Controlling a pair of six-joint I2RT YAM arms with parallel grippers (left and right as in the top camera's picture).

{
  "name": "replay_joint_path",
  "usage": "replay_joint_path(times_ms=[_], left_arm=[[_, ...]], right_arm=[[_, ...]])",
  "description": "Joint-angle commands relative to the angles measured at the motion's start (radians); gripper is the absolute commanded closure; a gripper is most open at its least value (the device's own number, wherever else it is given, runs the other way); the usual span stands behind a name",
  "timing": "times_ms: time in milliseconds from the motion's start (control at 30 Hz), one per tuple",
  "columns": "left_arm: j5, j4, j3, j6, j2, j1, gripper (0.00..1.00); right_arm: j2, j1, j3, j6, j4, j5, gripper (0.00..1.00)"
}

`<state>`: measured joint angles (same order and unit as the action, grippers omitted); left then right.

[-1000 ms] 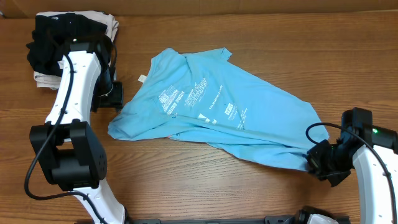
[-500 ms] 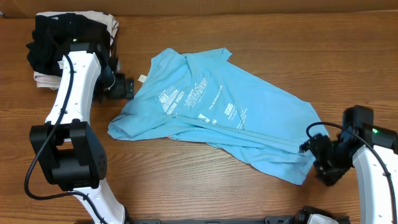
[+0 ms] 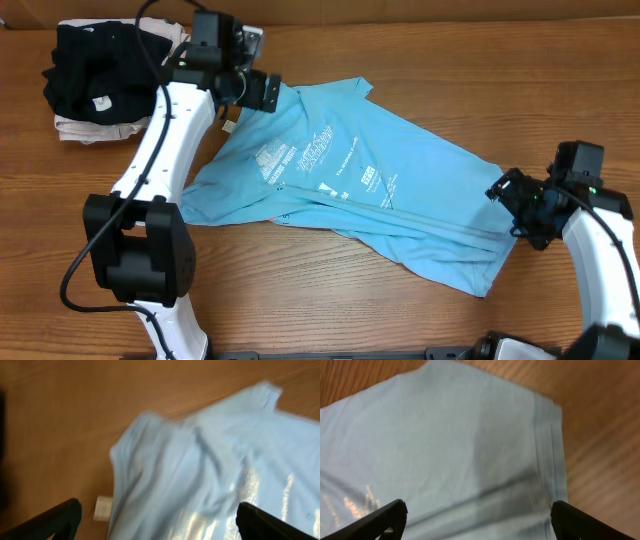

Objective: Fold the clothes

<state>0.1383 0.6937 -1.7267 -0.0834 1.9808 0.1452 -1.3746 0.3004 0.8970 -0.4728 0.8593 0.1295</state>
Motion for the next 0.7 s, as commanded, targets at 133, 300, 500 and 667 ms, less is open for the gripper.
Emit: replay_joint_path(times_ms=[133,300,500,667], left_arm=[[0.008,-0.132,-0.010,-0.022,0.092,0.013,0.03],[0.010,-0.177,-0.011,-0.022,0.190,0.015,0.06],[0.008,-0.183,-0.011,-0.023,0.256,0.032,0.18],[-0.030,-0.193,-0.011,-0.025,0.309,0.041,0.25]], right_arm=[[-0.132,0.003,0.032,0.066,-0.137,-0.050,0.09],[-0.165,0.002,0.032,0.085,-0.174,-0.089,0.16],[-0.192,0.002,0.032,0.084,-0.183,-0.109,0.22],[-0.192,0.002,0.032,0.084,-0.193,-0.109,0.23]])
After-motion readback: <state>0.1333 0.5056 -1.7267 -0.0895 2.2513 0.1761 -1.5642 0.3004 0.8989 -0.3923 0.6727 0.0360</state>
